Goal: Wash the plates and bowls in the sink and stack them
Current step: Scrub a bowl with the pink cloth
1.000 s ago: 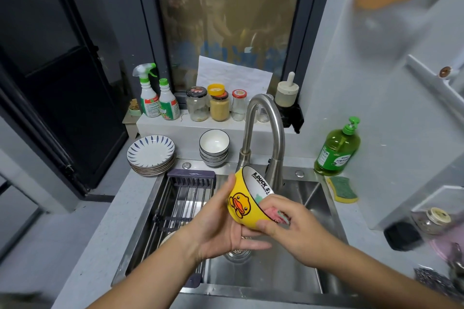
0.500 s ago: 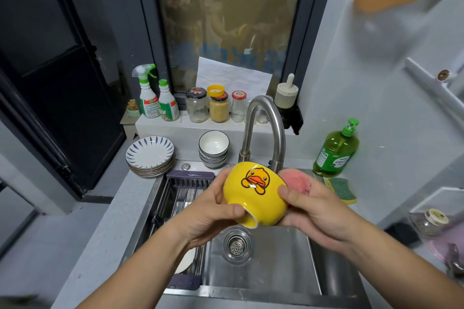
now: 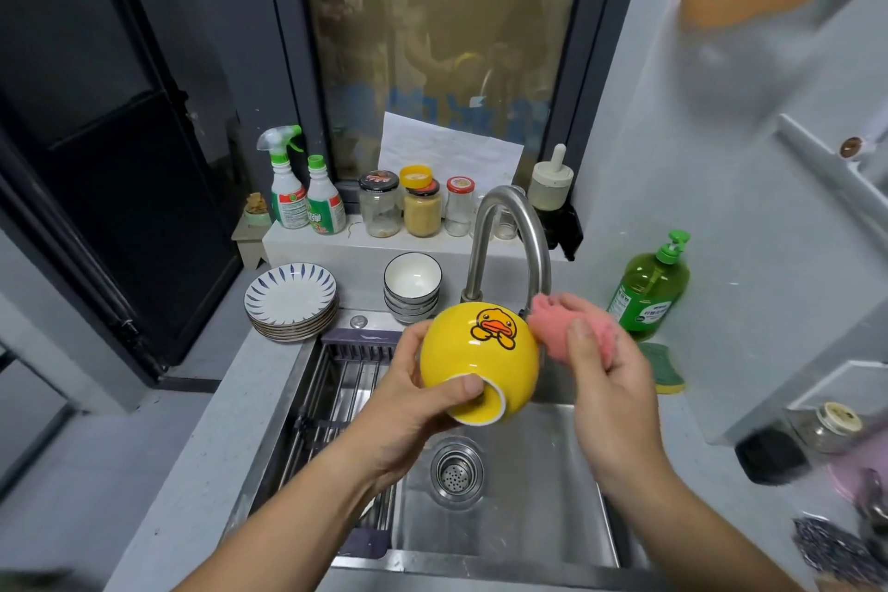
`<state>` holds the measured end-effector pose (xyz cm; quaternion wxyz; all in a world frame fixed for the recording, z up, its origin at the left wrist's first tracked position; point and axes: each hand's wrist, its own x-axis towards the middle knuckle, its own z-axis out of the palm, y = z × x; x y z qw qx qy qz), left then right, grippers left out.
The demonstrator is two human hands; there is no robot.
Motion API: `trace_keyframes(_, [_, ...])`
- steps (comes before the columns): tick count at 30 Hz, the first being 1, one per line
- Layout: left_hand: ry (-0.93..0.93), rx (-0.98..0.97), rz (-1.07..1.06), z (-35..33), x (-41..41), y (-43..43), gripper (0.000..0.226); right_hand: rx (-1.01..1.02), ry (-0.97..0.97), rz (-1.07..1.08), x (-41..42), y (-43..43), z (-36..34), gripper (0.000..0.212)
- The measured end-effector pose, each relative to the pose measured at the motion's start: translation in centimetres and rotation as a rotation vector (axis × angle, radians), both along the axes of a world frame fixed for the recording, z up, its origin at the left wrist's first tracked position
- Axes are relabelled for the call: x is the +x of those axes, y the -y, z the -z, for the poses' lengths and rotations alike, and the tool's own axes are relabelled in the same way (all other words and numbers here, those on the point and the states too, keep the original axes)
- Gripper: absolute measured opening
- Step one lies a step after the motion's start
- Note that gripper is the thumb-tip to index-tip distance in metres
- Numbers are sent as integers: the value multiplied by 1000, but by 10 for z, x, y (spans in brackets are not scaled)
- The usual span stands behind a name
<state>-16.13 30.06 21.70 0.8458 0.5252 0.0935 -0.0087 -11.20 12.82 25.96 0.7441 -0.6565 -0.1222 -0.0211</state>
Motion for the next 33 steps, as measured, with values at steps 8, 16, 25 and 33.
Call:
trace_keyframes(8, [133, 338, -86, -5, 2, 6, 80, -433, 580, -167, -6, -8, 9, 48])
trace_keyframes(16, [111, 242, -109, -12, 4, 1, 79, -358, 517, -262, 10, -1, 9, 45])
trace_keyframes(25, [96, 309, -98, -16, 4, 5, 83, -310, 399, -195, 12, -12, 8, 37])
trace_keyframes(33, [48, 2, -166, -27, 7, 12, 99, -145, 236, -91, 4, -11, 18, 36])
